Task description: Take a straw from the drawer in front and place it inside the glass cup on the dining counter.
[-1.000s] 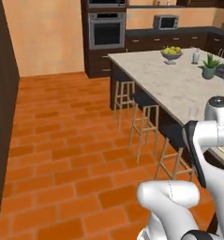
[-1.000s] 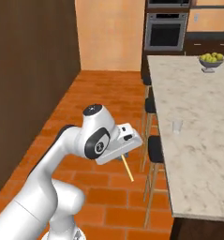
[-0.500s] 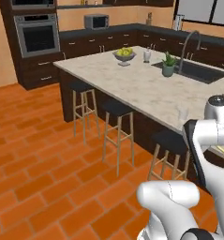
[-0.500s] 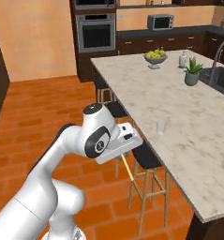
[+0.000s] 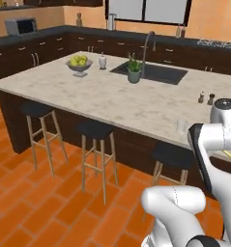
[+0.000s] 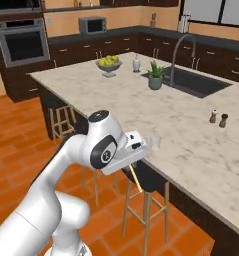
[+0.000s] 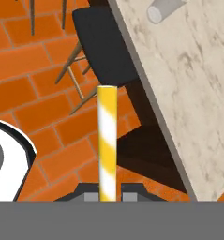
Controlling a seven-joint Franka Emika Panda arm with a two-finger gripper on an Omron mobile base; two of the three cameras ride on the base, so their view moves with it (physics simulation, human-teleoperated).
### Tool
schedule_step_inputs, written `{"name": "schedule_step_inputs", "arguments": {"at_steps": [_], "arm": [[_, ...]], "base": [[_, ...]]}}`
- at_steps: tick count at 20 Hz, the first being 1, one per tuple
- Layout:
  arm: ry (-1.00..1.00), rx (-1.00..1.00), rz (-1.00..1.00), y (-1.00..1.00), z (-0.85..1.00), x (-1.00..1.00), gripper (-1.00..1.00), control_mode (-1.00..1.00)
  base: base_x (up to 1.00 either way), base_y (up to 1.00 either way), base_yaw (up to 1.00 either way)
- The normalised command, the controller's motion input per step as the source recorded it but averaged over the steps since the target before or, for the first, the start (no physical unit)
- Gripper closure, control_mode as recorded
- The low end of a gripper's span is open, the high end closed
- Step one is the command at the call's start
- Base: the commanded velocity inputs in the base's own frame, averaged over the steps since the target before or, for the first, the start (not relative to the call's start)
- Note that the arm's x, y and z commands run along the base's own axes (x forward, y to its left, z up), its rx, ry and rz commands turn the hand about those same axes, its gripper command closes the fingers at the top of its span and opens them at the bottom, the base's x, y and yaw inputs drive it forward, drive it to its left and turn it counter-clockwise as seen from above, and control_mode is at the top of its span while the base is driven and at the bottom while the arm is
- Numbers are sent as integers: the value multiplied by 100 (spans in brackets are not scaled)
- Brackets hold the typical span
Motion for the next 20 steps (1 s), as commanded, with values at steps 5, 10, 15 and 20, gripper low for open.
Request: {"name": "schedule_step_inputs", "arguments": {"at_steps": [5, 10, 15, 20], "arm": [[0, 0, 0, 0, 0, 0, 100, 100], [0, 0, 0, 0, 0, 0, 100, 100], [0, 0, 0, 0, 0, 0, 100, 100], [0, 0, 0, 0, 0, 0, 100, 100]], "base": [[36, 65, -63], [54, 67, -59], [60, 27, -52], [61, 11, -40]]}}
